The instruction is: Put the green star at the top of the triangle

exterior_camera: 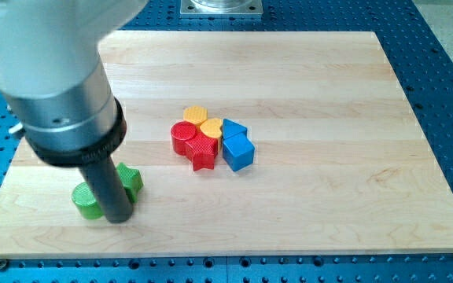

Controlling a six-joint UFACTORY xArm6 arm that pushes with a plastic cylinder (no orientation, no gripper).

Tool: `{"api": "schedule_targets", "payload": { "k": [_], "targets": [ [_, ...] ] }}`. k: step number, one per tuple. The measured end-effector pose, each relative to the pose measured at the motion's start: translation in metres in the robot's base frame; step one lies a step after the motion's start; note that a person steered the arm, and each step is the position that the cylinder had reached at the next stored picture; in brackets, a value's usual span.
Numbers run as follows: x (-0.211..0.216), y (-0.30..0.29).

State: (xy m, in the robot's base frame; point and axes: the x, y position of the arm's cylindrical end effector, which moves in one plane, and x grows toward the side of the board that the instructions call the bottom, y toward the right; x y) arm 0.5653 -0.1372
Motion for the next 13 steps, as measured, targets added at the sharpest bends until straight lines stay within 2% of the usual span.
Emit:
{"api": "schedule_targets", "payload": {
  "k": [1,2,4,5,6,7,8,9,11,13],
  "targets": [
    [-0.043,0.002],
    [-0.105,-0.013],
    [-0.178,0.029],
    [-0.181,-0.028],
    [-0.207,0.033],
    [-0.213,0.103],
    [-0.237,0.104],
    [-0.209,0.116],
    [-0.214,0.179],
    [-0.182,0.164]
  ]
}}
